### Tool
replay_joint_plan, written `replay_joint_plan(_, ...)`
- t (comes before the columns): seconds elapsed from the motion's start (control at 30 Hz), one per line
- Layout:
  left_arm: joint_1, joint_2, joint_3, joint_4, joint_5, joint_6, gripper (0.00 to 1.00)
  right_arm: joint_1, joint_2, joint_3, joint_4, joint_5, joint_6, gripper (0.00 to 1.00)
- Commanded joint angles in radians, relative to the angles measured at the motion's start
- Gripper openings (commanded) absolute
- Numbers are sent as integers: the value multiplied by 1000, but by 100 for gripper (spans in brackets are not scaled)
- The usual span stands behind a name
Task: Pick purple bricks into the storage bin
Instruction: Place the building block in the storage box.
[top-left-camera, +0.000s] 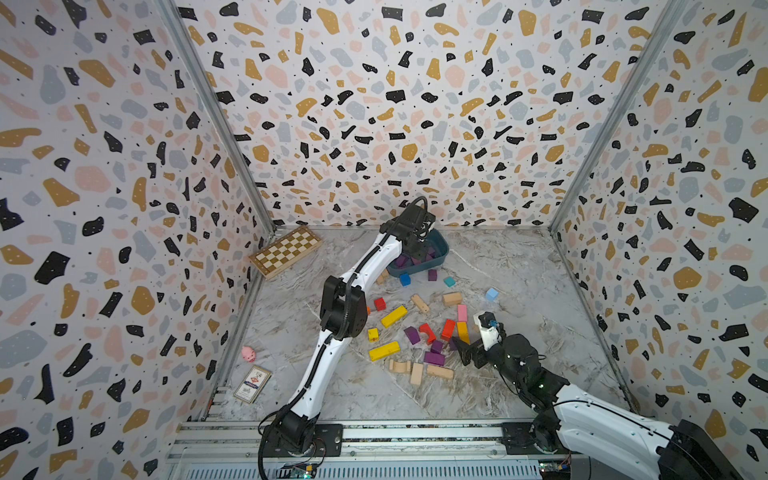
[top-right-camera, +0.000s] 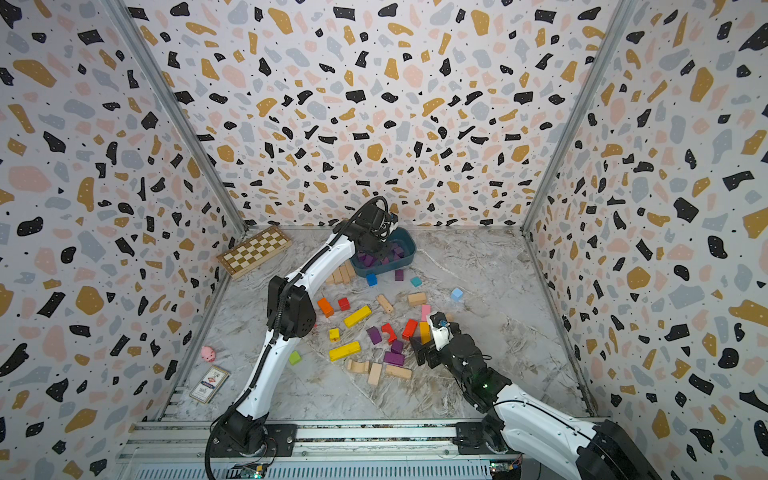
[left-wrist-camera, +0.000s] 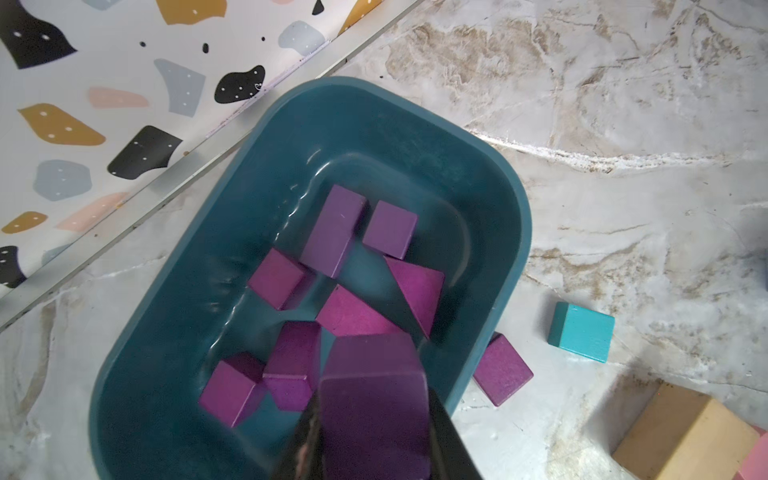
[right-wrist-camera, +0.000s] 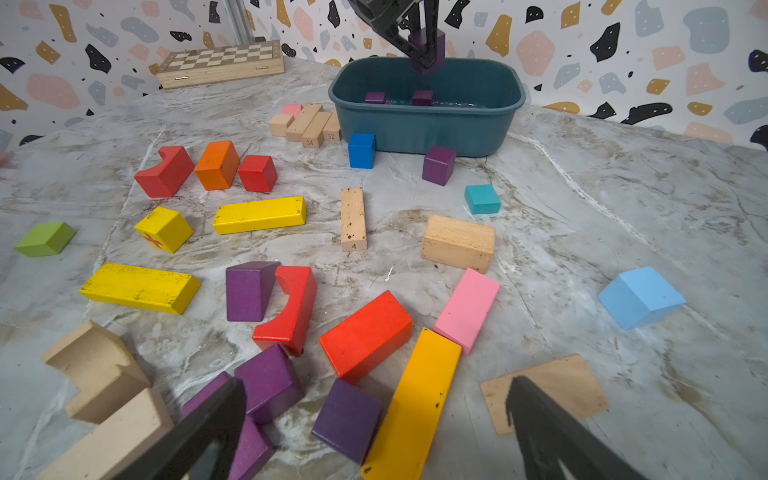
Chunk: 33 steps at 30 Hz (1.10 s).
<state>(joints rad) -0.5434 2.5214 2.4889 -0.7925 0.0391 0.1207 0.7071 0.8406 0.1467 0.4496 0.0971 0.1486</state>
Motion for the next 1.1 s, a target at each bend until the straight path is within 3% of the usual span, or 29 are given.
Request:
replay_joint_plan(0.0,-1,5,-29,38,22,10,0,3,3,5,16,-1,-8,100)
replay_joint_plan(0.2,-1,5,-47,45,36,10,3,3,8,7,17,-2,-7,100)
replay_joint_plan(0.4,-1,5,-56,49,43,8,19,3,14,8,17,-3,-9,100)
replay_joint_plan(0.77,-1,1,-58,45,43,12,35,3,17,10,18,-4,-9,100)
replay_joint_plan(1.07,-1,-1,-61,43,48,13,38,3,18,11,18,-5,-9,100)
